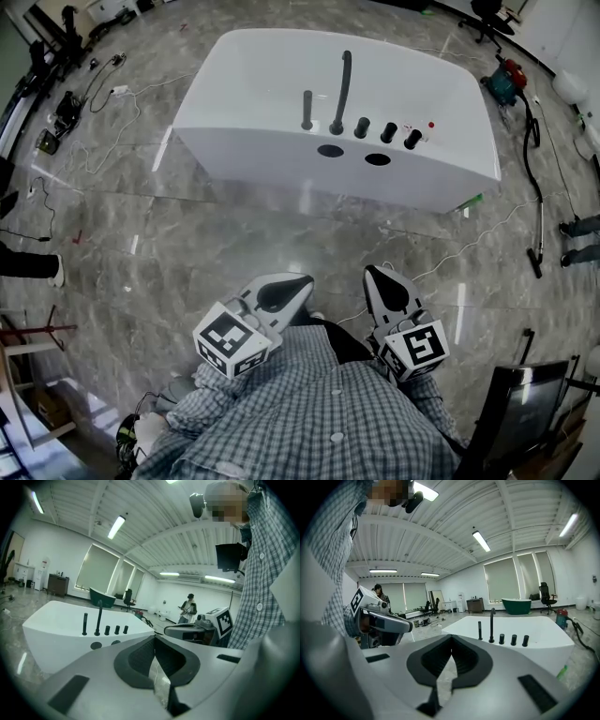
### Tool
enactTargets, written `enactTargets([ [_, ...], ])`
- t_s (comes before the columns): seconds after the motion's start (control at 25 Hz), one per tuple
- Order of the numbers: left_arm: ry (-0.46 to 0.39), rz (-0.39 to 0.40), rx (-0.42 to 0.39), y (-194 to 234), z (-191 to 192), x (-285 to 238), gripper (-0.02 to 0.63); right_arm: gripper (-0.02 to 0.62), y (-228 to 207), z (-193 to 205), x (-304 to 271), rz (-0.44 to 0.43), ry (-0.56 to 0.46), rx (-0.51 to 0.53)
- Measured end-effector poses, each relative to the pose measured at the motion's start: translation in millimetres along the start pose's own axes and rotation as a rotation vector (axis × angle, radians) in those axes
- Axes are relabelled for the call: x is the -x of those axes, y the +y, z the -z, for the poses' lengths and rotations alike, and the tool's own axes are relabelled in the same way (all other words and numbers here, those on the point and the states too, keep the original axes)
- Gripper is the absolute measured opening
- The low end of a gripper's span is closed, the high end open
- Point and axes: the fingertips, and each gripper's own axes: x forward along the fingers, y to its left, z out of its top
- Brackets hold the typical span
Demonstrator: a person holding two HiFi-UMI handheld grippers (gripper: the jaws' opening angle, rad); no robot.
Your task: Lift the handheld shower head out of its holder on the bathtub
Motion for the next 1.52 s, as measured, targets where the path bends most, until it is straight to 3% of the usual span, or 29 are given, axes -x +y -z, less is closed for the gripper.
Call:
enactTargets([
  [0.44,0.007,-0.006,0.017,81,-25,-29,0.009,0.015,-37,-23,-63,0.027,0.003,-0.013],
  [0.92,0.023,0.068,-0.002,195,-82,-70,0.009,0.015,-91,-74,-175,0.100,-0.010,-0.014],
  [1.16,0.031,0.072,-0.001,246,-93,-74,0.009,0.015,-105,-89,-220,0.130,-0.035,-0.012],
  [1.52,0.059,0.059,0.038,290,-94,-72,0.009,0.014,-118,-82,-248,0.169,0.030,-0.047],
])
